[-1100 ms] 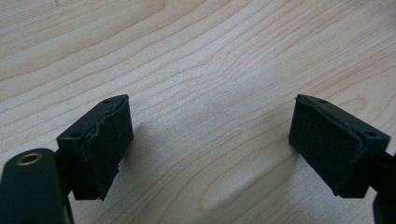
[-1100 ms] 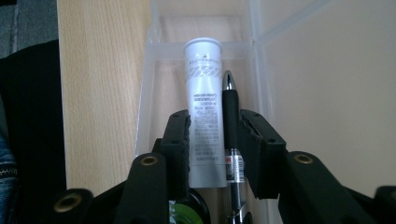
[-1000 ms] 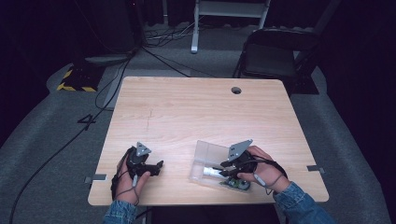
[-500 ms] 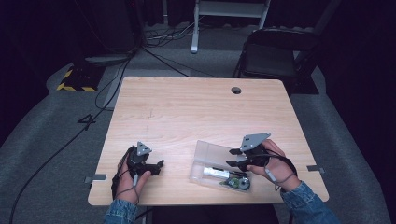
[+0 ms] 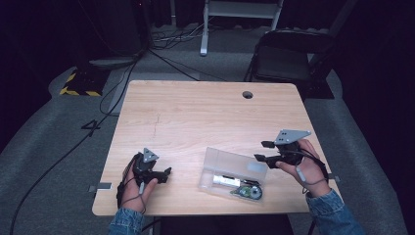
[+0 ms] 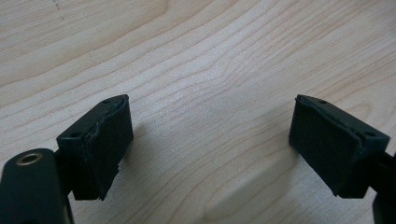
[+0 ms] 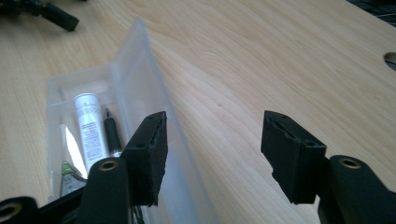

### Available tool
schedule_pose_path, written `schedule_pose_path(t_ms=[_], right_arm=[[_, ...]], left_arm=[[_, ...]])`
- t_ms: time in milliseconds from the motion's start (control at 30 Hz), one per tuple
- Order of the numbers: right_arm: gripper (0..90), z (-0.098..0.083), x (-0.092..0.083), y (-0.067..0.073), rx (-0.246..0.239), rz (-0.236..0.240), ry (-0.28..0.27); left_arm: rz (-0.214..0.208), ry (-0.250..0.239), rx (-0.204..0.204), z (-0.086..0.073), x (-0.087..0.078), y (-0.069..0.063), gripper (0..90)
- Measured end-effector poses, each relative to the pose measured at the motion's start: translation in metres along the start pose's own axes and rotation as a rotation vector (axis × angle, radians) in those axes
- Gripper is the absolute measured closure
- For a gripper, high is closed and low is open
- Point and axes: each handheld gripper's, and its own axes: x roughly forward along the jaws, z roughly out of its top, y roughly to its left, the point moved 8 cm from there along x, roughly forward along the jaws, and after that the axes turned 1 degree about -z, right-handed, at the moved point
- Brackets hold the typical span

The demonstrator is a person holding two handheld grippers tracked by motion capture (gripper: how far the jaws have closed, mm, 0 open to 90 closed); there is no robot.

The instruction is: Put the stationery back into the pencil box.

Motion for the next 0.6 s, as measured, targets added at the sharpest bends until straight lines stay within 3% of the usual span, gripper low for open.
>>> schedule_pose_path(t_ms=[200, 600], right_arm=[[40.2, -0.005, -0.007, -0.015, 0.041, -0.042, -0.014], [38.0, -0.031, -0.012, -0.052, 0.133, -0.133, -0.004]], left_arm=[[0.001, -0.003, -0.005, 0.001, 0.001, 0.001, 13.6], [0.001, -0.001, -0.001, 0.001, 0.001, 0.001, 13.6]])
